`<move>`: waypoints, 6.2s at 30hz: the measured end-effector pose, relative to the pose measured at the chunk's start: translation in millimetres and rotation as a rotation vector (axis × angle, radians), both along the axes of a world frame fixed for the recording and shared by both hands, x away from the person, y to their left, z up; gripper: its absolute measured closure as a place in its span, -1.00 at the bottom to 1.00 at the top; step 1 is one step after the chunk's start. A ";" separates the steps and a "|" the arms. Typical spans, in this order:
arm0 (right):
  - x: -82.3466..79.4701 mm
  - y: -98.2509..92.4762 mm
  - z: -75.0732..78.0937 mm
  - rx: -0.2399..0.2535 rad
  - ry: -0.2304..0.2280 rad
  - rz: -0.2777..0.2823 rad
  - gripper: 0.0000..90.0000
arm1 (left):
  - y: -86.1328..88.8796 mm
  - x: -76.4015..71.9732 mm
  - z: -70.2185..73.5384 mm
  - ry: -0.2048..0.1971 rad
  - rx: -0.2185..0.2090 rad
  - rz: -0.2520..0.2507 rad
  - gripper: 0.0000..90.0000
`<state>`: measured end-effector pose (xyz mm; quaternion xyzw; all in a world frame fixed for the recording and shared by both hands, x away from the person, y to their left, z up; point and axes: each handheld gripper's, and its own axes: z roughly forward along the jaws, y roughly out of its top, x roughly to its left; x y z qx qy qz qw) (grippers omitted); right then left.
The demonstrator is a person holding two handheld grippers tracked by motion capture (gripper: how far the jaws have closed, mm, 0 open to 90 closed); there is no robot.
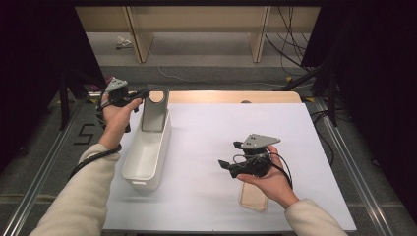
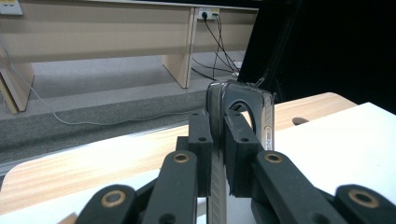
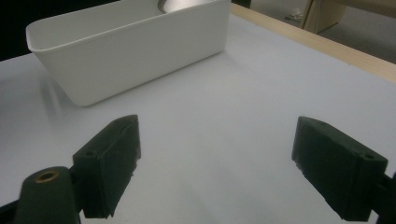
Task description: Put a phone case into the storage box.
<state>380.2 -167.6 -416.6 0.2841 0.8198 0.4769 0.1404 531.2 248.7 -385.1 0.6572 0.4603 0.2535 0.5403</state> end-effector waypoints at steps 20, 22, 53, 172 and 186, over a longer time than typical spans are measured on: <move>0.2 -0.1 -0.1 -0.001 0.001 0.001 -0.64 | 2.9 3.9 -14.0 0.045 -0.001 0.012 0.82; 0.1 0.0 0.0 -0.001 0.001 0.001 -0.64 | 3.3 4.2 -15.2 0.048 -0.005 0.018 0.82; -0.2 0.9 -0.3 -0.004 0.003 0.007 -0.64 | 7.4 8.0 -26.2 0.108 0.032 0.047 0.75; 3.8 -86.1 0.3 -0.045 0.048 -0.211 -0.64 | -47.4 -175.4 -27.7 0.030 0.068 -0.226 -0.93; 3.8 -85.9 0.9 -0.041 0.046 -0.210 -0.64 | -49.0 -175.2 -27.7 0.030 0.076 -0.235 -0.93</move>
